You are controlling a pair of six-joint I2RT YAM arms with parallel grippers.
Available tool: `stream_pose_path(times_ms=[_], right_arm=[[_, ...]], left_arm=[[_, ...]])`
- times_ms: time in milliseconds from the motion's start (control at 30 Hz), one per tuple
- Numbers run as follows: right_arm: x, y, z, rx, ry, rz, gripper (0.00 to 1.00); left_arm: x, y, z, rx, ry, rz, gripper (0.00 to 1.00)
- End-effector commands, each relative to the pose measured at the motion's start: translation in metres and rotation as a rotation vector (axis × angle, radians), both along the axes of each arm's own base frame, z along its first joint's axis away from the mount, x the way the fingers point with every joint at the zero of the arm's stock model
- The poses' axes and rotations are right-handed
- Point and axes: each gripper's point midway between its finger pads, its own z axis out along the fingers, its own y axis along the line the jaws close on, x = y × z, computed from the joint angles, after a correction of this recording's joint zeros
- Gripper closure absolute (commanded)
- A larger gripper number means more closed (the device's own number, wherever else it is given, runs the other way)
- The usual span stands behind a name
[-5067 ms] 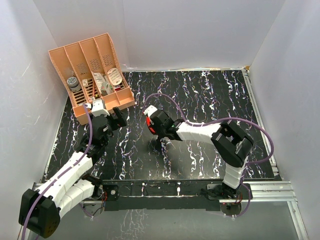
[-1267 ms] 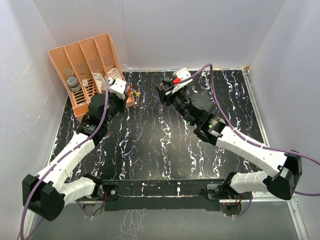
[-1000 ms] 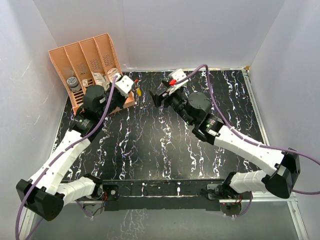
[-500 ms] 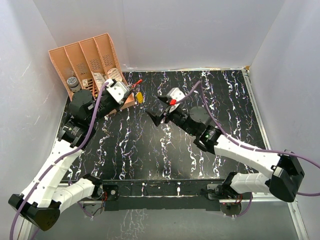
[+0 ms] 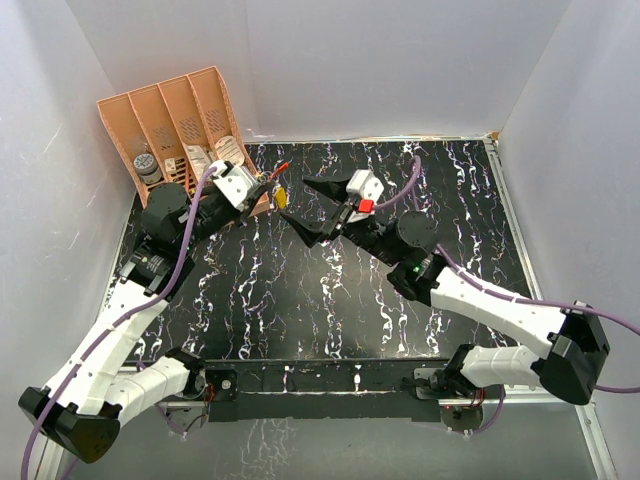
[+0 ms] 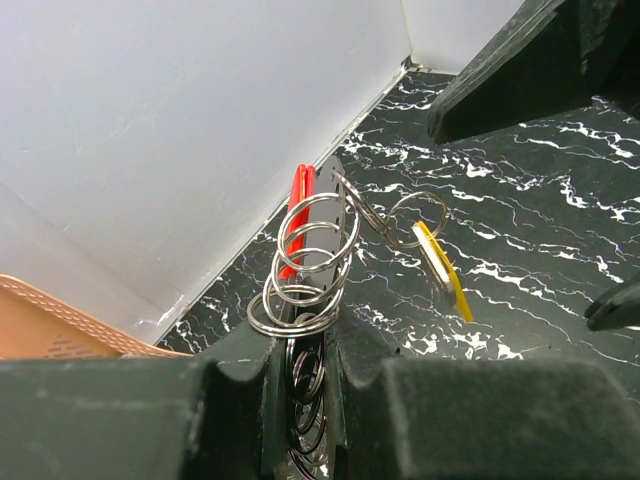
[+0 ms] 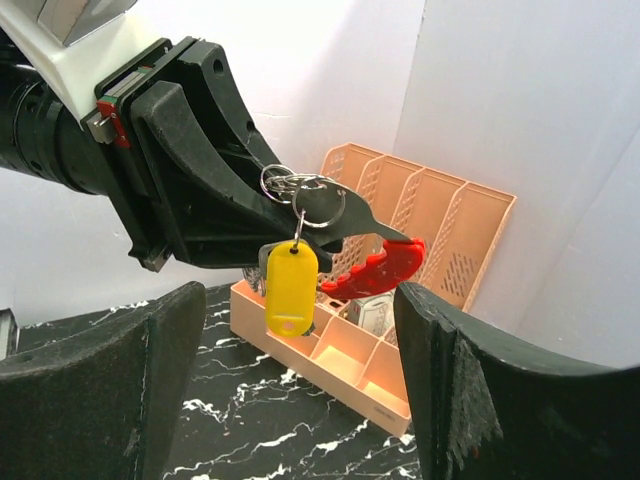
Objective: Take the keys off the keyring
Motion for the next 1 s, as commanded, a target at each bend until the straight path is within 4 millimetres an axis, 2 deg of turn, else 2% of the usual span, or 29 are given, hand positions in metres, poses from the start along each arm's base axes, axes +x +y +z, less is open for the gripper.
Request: stream_pose_path(times_ms=[0, 200, 333, 500, 767, 900, 967], right_arm=[[-0.011, 0.006, 0.041, 0.098, -0.077, 0.049, 0.26], [-0.006, 0.023, 0.040, 0.092, -0.055, 0.065, 0.29], [-0.005, 0.032, 0.040, 0.091, -0.044, 0.076, 0.41], [0.000, 0.038, 0.039, 0.084, -0.034, 0.060, 0.46], [0.010, 0.046, 0.033, 0.062, -0.011, 0.024, 0.66], [0.014, 0.049, 0.028, 0.051, -0.001, 0.009, 0.68], [0.015, 0.050, 0.026, 0.043, 0.004, 0.007, 0.63]], left_arm=[[-0.009, 0.000, 0.022, -0.054, -0.065, -0.016, 1.00], [-0.009, 0.000, 0.021, -0.061, -0.068, -0.015, 1.00], [-0.007, 0.001, 0.021, -0.062, -0.068, -0.010, 1.00], [-0.009, 0.001, 0.020, -0.064, -0.069, -0.011, 1.00], [-0.013, 0.003, 0.022, -0.077, -0.076, -0.012, 1.00], [-0.017, 0.003, 0.026, -0.087, -0.085, -0.022, 1.00], [-0.018, 0.003, 0.027, -0.090, -0.089, -0.025, 1.00]])
